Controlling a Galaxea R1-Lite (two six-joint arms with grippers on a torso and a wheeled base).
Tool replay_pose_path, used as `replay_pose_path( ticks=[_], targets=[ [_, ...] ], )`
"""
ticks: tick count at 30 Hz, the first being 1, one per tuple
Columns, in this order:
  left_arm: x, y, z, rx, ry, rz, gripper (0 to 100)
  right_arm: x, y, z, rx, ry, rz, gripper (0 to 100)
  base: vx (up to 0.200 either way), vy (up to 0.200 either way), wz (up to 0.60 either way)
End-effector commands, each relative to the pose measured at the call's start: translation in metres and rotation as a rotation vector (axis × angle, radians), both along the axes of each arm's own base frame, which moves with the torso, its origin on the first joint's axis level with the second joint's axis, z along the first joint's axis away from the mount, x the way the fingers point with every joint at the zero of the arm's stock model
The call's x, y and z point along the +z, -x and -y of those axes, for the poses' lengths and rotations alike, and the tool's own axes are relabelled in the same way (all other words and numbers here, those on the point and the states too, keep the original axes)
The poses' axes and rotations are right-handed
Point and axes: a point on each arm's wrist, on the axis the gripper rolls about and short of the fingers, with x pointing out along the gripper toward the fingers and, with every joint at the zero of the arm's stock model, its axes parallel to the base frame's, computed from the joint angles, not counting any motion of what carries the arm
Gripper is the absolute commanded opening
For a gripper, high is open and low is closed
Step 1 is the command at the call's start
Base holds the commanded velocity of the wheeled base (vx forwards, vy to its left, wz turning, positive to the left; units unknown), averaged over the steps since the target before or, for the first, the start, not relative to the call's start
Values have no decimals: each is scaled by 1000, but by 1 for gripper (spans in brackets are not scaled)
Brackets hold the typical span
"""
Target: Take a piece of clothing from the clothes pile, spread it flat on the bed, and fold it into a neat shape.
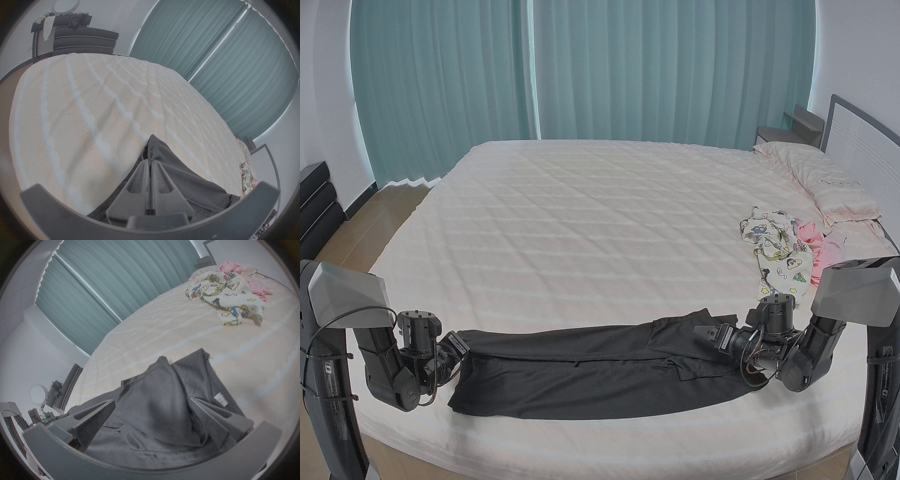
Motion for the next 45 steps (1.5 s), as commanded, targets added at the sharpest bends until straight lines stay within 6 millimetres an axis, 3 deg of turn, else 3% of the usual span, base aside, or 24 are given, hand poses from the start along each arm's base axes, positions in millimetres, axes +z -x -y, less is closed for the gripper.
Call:
replay_pose_path(
  ticks=[1,14,15,31,44,45],
  targets=[
    [-1,0,0,1,0,-4,0,-10,-5,-7,30,13,-18,100,0,0,0],
    [-1,0,0,-1,0,-4,0,-23,-14,-1,16,35,-37,100,0,0,0],
    [-1,0,0,-2,1,-4,0,-23,-13,0,15,39,-39,0,0,0,0],
    [-2,-1,0,-1,0,-2,0,-20,16,14,3,65,-46,0,0,0,0],
    [-2,-1,0,-1,0,-2,0,-21,17,16,-1,69,-48,0,0,0,0],
    [-2,-1,1,-2,0,-2,0,-21,17,16,-1,69,-46,100,0,0,0]
  ],
)
